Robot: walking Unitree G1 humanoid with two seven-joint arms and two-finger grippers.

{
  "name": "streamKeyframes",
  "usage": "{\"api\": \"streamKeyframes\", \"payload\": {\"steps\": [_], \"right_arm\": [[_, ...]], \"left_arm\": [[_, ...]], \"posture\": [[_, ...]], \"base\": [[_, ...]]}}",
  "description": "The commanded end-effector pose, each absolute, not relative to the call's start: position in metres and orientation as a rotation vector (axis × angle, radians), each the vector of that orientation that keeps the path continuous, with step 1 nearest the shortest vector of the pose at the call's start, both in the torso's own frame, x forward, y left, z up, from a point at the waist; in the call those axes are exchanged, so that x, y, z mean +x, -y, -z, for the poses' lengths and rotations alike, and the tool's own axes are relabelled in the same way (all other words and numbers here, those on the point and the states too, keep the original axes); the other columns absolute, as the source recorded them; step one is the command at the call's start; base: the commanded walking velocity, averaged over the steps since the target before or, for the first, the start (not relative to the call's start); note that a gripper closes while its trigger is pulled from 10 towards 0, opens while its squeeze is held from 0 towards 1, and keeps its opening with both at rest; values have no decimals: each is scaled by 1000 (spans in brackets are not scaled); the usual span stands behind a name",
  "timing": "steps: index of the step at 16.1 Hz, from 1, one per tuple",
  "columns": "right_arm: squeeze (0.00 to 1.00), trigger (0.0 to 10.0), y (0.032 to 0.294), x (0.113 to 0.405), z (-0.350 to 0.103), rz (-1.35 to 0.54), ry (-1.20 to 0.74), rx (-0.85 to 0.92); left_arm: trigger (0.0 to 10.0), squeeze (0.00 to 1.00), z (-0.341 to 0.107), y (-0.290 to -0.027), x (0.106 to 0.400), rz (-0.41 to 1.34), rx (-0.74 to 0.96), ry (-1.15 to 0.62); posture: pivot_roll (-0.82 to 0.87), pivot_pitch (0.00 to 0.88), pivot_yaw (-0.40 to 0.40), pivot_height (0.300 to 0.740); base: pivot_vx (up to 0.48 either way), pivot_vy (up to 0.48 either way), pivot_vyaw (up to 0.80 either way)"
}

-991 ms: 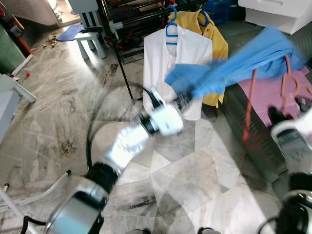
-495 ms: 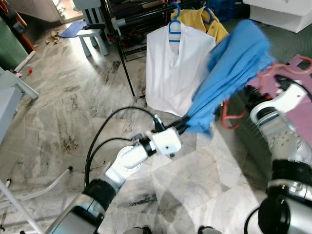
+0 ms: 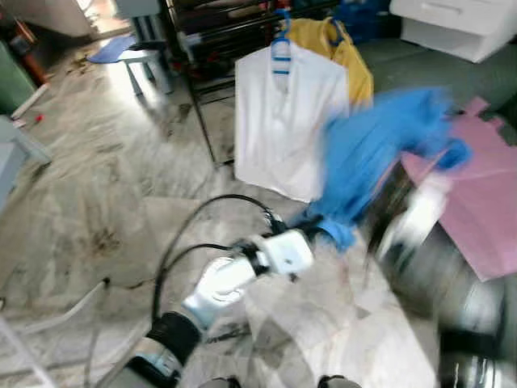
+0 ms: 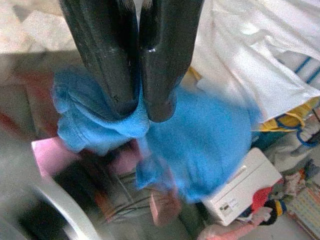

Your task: Hang hanger

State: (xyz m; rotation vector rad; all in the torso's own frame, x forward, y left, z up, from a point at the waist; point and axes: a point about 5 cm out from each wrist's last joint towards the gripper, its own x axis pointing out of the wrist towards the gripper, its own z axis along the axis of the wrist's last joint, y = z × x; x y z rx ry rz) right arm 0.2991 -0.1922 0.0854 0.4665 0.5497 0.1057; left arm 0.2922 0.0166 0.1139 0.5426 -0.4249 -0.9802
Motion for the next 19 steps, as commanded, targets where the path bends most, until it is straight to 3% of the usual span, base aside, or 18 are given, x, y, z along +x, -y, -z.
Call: {"api": "streamKeyframes", "payload": {"steps": [1,3,6,8,10,11,13,15,16,17,19], "right_arm": [[0,10000,192,289,-82,-115,-589,413],[0,10000,202,264,-53,-20,-737,320],[0,10000,227,272,-53,194,-713,283],[0,10000,220,283,-68,197,-653,255],[0,10000,198,270,-63,127,-717,260],[0,10000,204,261,-54,184,-764,254],[0,10000,234,276,-67,351,-673,131],[0,10000,206,307,-106,161,-488,73],[0,10000,184,304,-104,34,-532,110],[0,10000,164,293,-94,-82,-603,168],[0,10000,182,251,-44,32,-823,220]], "left_arm": [[10000,0,-112,-20,293,990,558,407],[10000,0,-112,-16,294,1001,542,373],[10000,0,-110,-11,299,968,558,348],[10000,0,-109,-10,301,940,555,322],[10000,0,-109,-8,300,932,546,303],[10000,0,-109,-10,301,925,552,295],[10000,0,-108,-11,303,909,543,280],[10000,0,-107,-10,302,915,552,279],[10000,0,-107,-9,301,915,550,278],[10000,0,-107,-8,301,916,550,277],[10000,0,-108,-8,303,902,549,272]], "posture": [[-162,109,90,740],[-174,114,83,740],[-182,116,74,740],[-185,114,62,740],[-177,113,50,740],[-174,116,46,740],[-181,117,46,740],[-190,114,45,740],[-190,114,44,740],[-187,112,39,740],[-178,115,35,740]], "base": [[0,0,0],[0,0,0],[0,0,0],[0,0,0],[0,0,0],[0,0,0],[0,0,0],[0,0,0],[0,0,0],[0,0,0],[0,0,0]]}}
